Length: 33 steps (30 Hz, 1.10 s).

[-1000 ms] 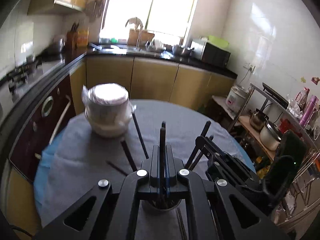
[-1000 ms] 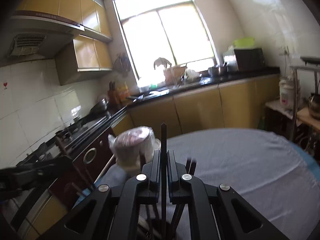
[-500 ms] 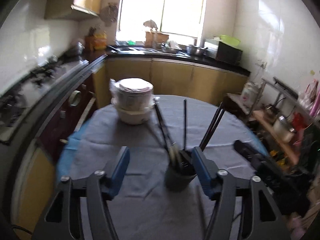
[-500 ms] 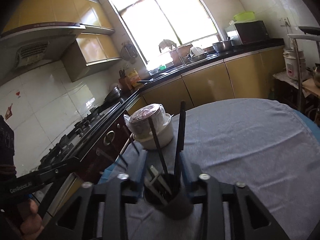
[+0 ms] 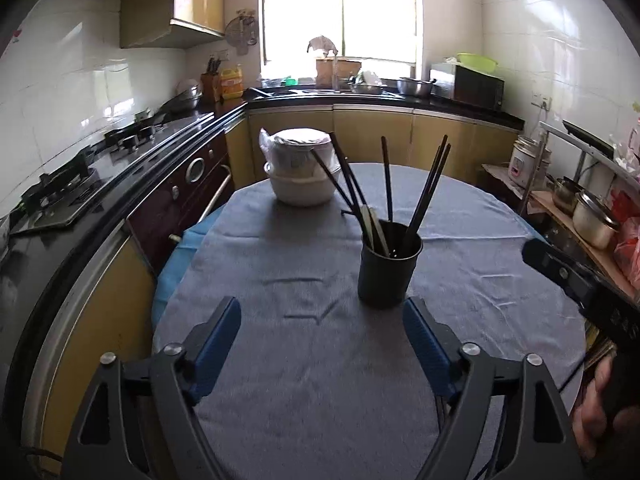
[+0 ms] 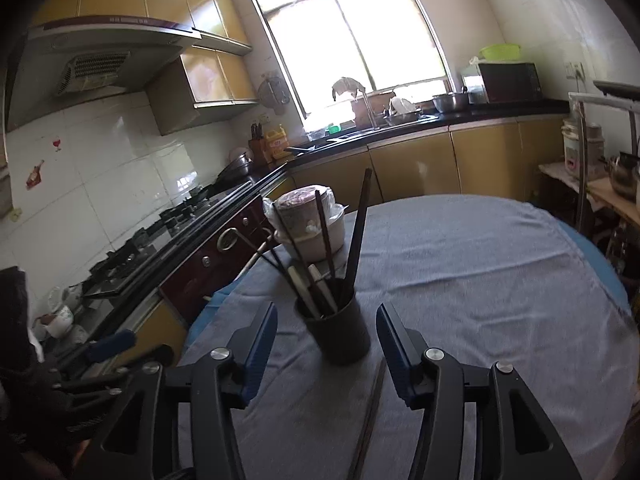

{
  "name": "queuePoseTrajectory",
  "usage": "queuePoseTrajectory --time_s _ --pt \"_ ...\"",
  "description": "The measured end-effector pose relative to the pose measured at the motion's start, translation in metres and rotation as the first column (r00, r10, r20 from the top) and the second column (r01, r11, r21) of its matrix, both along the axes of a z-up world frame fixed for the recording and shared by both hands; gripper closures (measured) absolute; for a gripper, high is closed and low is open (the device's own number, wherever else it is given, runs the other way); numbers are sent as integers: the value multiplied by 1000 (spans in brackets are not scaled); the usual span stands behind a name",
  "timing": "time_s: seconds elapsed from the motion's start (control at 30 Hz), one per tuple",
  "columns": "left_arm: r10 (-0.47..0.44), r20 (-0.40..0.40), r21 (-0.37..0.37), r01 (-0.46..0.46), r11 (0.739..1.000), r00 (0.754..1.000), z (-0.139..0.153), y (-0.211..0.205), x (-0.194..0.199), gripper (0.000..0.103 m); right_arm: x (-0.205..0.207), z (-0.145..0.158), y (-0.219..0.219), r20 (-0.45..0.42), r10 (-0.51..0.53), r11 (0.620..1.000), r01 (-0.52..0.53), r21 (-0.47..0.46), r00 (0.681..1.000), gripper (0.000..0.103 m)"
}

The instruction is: Organize utensils

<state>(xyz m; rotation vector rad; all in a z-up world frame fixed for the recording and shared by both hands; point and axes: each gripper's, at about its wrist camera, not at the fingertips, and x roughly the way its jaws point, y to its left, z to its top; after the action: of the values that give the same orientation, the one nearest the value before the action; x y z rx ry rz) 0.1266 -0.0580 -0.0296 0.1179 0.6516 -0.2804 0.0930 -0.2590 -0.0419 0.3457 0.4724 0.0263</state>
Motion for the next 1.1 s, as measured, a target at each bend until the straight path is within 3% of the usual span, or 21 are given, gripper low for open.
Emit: queuePoseTrajectory --time_s 0.17,1.1 --pt "61 41 73 -64 995 997 -3 -2 -6 19 -20 1 1 -6 -1 1000 1 -25 1000 47" --pt "132 60 98 -138 986 989 -1 -3 -14 19 -40 5 17 -23 -15 996 13 -92 1000 46"
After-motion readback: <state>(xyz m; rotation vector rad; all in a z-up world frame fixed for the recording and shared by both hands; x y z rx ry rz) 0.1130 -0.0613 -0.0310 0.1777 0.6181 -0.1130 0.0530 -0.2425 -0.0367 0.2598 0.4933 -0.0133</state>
